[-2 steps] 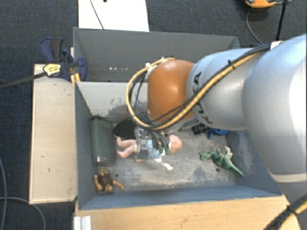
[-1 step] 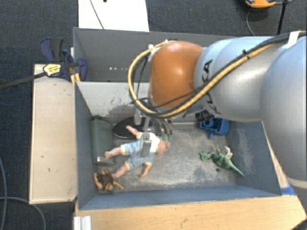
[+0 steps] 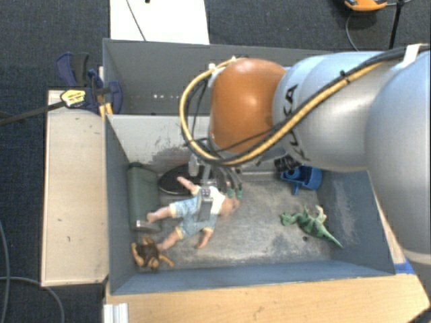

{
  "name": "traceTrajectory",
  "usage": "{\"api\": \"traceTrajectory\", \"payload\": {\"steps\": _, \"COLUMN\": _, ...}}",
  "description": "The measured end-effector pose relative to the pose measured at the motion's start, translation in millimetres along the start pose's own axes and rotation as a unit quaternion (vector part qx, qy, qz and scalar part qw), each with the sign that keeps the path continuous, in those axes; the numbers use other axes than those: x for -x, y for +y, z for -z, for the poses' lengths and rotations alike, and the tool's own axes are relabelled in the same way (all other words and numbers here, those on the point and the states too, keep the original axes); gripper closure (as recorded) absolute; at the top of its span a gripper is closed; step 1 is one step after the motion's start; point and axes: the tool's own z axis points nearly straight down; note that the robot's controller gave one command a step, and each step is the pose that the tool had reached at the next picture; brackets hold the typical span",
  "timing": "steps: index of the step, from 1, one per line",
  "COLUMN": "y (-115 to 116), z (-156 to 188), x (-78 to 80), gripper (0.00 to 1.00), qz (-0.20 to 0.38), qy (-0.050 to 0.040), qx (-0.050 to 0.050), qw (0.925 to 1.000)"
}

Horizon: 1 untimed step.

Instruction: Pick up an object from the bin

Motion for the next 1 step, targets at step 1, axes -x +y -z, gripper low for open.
{"api": "traceTrajectory", "payload": {"steps": 1, "y": 16.6, "z": -64.2, "x": -6.0, "gripper": 0.00, "qz": 0.040, "qy": -0.0025, "qx": 0.000, "qw": 0.9992}}
